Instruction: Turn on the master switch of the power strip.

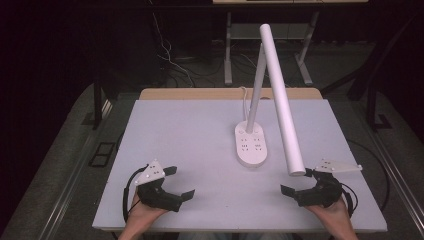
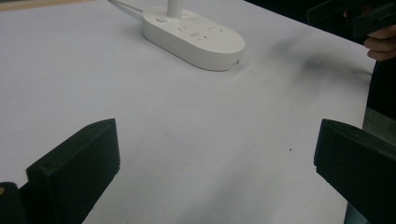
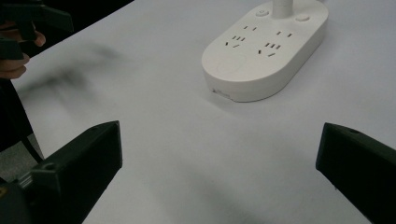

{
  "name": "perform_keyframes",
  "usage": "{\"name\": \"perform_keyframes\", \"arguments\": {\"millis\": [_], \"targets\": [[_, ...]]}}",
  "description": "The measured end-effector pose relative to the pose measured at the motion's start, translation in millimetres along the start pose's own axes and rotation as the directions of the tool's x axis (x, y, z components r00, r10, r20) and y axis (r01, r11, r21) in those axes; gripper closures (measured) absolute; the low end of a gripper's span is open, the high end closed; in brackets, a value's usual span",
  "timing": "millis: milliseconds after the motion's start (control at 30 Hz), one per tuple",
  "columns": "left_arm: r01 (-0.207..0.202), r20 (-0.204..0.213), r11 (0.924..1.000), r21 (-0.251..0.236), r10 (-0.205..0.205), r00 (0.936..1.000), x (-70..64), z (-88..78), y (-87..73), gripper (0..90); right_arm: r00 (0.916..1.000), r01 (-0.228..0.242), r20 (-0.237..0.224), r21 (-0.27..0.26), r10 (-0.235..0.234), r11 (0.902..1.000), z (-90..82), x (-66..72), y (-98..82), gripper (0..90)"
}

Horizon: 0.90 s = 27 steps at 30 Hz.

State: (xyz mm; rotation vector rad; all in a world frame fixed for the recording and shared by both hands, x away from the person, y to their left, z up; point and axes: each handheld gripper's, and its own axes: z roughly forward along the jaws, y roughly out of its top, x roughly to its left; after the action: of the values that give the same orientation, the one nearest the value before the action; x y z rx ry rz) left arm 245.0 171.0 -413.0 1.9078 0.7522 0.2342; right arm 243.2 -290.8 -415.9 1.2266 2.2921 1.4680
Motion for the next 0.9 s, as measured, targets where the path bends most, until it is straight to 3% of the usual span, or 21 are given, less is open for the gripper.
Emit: {"name": "perform_keyframes", "arguments": {"millis": [900], "targets": [[-0.025, 0.071, 0.9960, 0.086, 0.019, 0.9973, -1.8, 15.4, 21.4, 0.3, 1.0000, -0.007, 0.002, 0.005, 0.006, 1.0000, -1.3, -0.2, -0.4, 0.0]]}}
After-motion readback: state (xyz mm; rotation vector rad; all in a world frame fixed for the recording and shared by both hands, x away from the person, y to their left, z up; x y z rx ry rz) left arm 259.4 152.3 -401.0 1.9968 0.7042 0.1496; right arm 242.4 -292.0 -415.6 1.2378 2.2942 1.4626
